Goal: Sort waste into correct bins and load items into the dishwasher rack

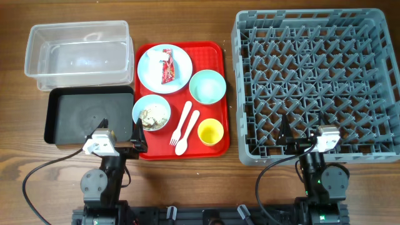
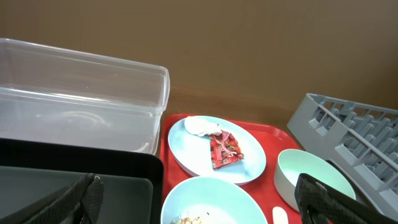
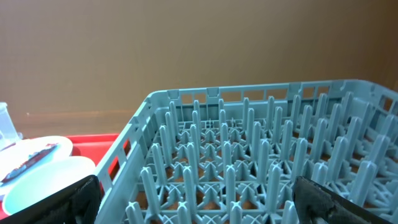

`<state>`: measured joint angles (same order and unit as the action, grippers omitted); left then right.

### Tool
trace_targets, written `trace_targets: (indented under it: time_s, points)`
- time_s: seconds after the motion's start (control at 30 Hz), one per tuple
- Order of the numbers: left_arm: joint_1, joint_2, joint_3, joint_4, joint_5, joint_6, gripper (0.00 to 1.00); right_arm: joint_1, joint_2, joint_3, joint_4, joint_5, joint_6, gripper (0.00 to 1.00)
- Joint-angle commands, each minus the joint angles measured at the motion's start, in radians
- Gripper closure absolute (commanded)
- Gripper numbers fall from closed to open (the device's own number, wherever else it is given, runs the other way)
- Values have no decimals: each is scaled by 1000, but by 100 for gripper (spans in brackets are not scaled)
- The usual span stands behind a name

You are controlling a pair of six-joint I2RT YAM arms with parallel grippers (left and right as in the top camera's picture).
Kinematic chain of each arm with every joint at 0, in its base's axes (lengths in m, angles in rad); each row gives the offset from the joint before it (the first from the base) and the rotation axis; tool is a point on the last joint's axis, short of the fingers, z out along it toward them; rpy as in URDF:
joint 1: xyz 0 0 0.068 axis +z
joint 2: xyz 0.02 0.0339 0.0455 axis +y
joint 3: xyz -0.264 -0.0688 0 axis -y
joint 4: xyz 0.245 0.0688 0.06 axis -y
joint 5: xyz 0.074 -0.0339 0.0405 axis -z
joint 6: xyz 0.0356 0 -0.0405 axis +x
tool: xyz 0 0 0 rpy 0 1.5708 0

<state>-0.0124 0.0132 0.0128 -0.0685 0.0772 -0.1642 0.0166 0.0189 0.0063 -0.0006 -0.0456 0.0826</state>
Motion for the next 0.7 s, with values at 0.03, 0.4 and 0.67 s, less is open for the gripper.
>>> trace_targets:
  time_s: [0.03, 0.4, 0.67]
  points:
    - [7, 60, 73, -76, 11, -27, 0, -5, 40, 13, -22, -37, 130, 0]
    - [7, 885, 832, -609, 24, -26, 0, -5, 582, 594, -509, -34, 111, 0]
    - [7, 1113, 1049, -877, 106, -27, 0, -5, 850, 893, -830, -39, 51, 0]
